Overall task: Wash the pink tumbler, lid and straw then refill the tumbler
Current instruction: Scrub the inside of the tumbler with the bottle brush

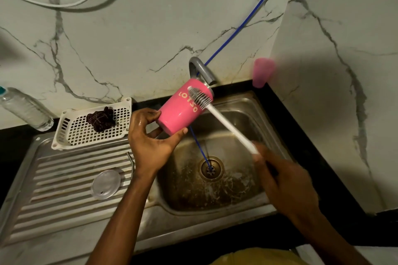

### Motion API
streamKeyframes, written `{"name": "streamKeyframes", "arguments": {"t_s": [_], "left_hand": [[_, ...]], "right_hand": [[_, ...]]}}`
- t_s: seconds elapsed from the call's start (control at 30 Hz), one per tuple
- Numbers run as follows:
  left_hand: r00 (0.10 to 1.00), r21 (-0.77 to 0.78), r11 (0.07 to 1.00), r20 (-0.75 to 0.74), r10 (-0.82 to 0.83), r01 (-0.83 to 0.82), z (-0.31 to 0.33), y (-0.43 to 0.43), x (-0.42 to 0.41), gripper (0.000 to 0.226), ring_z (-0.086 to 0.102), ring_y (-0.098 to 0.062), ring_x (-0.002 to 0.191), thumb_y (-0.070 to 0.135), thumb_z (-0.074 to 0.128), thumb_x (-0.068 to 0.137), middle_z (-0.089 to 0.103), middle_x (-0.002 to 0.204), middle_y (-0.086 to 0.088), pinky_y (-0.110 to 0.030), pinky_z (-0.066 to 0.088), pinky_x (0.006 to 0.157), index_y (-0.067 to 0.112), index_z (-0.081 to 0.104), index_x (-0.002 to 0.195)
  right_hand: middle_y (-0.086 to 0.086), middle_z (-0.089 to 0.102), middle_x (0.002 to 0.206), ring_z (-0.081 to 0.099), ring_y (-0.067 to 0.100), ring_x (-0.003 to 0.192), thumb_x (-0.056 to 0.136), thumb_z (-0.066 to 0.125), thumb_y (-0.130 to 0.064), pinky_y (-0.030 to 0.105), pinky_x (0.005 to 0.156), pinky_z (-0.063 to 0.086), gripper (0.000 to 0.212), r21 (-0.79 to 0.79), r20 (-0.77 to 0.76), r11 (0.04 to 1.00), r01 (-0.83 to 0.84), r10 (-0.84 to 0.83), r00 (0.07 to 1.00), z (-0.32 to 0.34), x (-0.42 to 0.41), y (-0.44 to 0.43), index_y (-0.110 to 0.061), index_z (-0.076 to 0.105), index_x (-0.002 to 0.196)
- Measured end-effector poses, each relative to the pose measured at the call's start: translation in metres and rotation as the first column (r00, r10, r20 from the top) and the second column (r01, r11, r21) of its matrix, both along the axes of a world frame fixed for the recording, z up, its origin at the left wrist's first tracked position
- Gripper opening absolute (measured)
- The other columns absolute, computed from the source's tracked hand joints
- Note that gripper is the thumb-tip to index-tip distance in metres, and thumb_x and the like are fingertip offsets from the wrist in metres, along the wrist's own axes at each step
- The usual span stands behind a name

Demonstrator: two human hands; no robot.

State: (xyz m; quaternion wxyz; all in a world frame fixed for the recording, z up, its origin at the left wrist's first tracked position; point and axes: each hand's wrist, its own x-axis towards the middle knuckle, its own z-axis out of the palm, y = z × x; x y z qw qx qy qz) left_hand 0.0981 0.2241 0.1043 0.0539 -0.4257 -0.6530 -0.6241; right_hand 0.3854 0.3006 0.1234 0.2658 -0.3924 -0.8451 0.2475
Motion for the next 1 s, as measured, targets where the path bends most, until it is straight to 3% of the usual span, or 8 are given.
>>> {"name": "streamKeyframes", "arguments": {"t_s": [0.13,0.23,0.47,0.6,0.67,0.83,1.0], "left_hand": [[1.000,-0.006,1.000,0.018,0.014,-0.014,0.000,0.001,0.000,0.063,0.060,-0.022,0.115,0.033,0.094,0.058,0.056,0.118,-0.009,-0.033,0.062,0.074,0.032,0.054,0.106],[0.998,-0.005,1.000,0.054,0.022,-0.022,-0.001,0.005,0.001,0.066,0.060,-0.024,0.116,0.020,0.099,0.058,0.056,0.119,-0.011,-0.031,0.062,0.074,0.021,0.056,0.107],[0.992,-0.017,0.998,0.102,0.067,-0.066,-0.002,0.005,0.000,0.063,0.062,-0.024,0.110,0.014,0.099,0.057,0.058,0.116,-0.011,-0.020,0.058,0.070,0.018,0.058,0.106],[0.997,-0.023,0.999,0.056,0.044,-0.043,0.000,0.005,0.005,0.064,0.060,-0.016,0.108,0.010,0.098,0.055,0.056,0.114,-0.007,-0.013,0.055,0.068,0.018,0.057,0.104],[0.998,-0.025,0.999,0.047,0.042,-0.040,-0.001,0.005,0.006,0.065,0.059,-0.016,0.109,0.010,0.098,0.055,0.055,0.115,-0.008,-0.011,0.054,0.068,0.018,0.056,0.104],[0.999,-0.023,0.999,0.024,0.031,-0.030,0.000,0.006,0.005,0.065,0.059,-0.016,0.110,0.013,0.099,0.055,0.055,0.115,-0.008,-0.018,0.057,0.069,0.018,0.057,0.105],[0.999,-0.024,0.999,-0.027,0.023,-0.024,-0.004,0.004,0.004,0.064,0.060,-0.020,0.110,0.031,0.097,0.056,0.056,0.114,-0.007,-0.040,0.062,0.070,0.035,0.055,0.104]], "right_hand": [[-0.008,0.051,0.047,0.061,0.002,0.055,0.098,0.041,-0.053,0.015,0.041,0.046,0.039,-0.007,0.009,1.000,0.026,-0.026,1.000,0.006,-0.005,0.010,-0.052,0.052,0.136],[-0.005,0.050,0.047,0.059,0.007,0.049,0.099,0.041,-0.052,0.020,0.043,0.048,0.040,-0.032,0.015,0.999,0.029,-0.029,0.999,0.005,-0.007,0.007,-0.049,0.052,0.138],[-0.015,0.041,0.047,0.049,0.005,0.041,0.101,0.038,-0.055,0.027,0.040,0.046,0.041,0.015,0.089,0.996,-0.087,0.086,0.992,0.003,-0.007,-0.005,-0.048,0.049,0.141],[-0.012,0.047,0.045,0.054,0.002,0.042,0.098,0.043,-0.052,0.014,0.039,0.038,0.038,0.035,0.069,0.999,0.009,-0.012,0.998,0.009,-0.006,0.006,-0.050,0.054,0.135],[-0.008,0.051,0.046,0.054,0.003,0.041,0.098,0.041,-0.054,0.017,0.039,0.044,0.039,0.018,0.082,1.000,0.021,-0.023,0.996,0.010,-0.009,0.010,-0.050,0.053,0.135],[-0.006,0.058,0.054,0.058,0.004,0.049,0.095,0.034,-0.061,0.026,0.047,0.053,0.047,-0.030,0.088,0.998,0.062,-0.059,0.994,0.009,-0.011,0.015,-0.051,0.051,0.137],[-0.006,0.052,0.051,0.054,0.003,0.046,0.098,0.033,-0.058,0.017,0.044,0.042,0.045,-0.004,0.124,0.997,0.071,-0.070,0.990,0.004,-0.014,0.014,-0.050,0.047,0.141]]}}
